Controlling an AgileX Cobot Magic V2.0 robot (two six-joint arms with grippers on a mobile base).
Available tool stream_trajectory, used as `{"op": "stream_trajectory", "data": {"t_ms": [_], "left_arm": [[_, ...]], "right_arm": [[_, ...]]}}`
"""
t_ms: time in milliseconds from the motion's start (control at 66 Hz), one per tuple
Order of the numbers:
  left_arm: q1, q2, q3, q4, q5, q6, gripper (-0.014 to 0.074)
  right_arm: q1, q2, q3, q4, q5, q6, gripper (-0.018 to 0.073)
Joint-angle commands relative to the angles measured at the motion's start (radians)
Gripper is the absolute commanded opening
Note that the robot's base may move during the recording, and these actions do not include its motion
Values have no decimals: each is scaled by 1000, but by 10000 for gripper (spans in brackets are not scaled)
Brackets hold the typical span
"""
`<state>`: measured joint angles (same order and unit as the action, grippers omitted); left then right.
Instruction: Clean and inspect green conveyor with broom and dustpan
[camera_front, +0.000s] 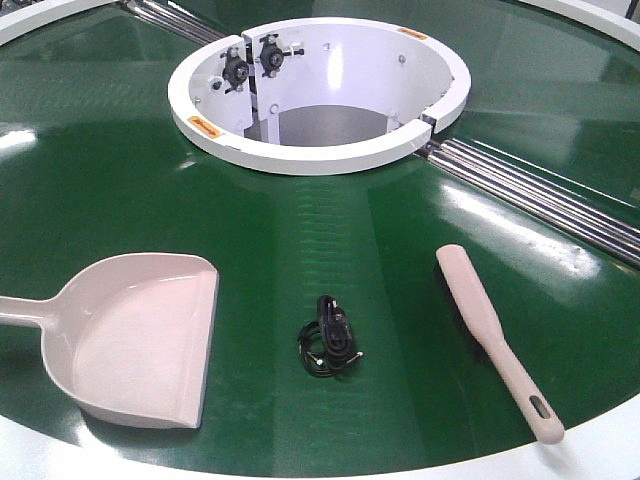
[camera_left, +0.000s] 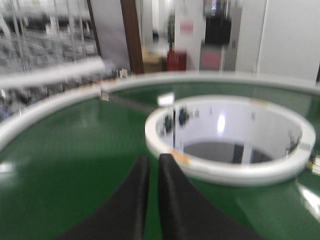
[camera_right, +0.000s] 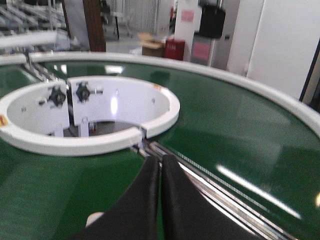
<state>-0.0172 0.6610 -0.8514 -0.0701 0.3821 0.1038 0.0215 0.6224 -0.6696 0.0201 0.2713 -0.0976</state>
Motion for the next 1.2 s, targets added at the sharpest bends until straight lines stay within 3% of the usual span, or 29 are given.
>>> {"op": "stream_trajectory", "data": {"t_ms": [0,106,303,348,591,803,1000,1182], "left_arm": [[-3,87,-59,-7,27,1,160],[-3,144,-59,-16,69,0,344],[-3,164,-58,-86,82,0,736],[-3,164,-58,-86,79,0,733],[-3,164,-58,-86,92,0,690],[-3,164,-58,-86,96,0,673],[-3,164,-58,-86,98,0,662],[-3,164,-58,-86,113,0,654]], "right_arm": [[-5,112,-89,17,-25,3,71],[-5,187,-126,46,-22,-2,220],[-5,224,-129,87,9,-5,657],[-5,224,-129,87,10,-8,725],[-5,233,-131,91,29,-17,707],[1,308,-249,91,292,-64,680],[107,511,-394,90,481,-53,669],[175,761,-536,76,580,36,652]]}}
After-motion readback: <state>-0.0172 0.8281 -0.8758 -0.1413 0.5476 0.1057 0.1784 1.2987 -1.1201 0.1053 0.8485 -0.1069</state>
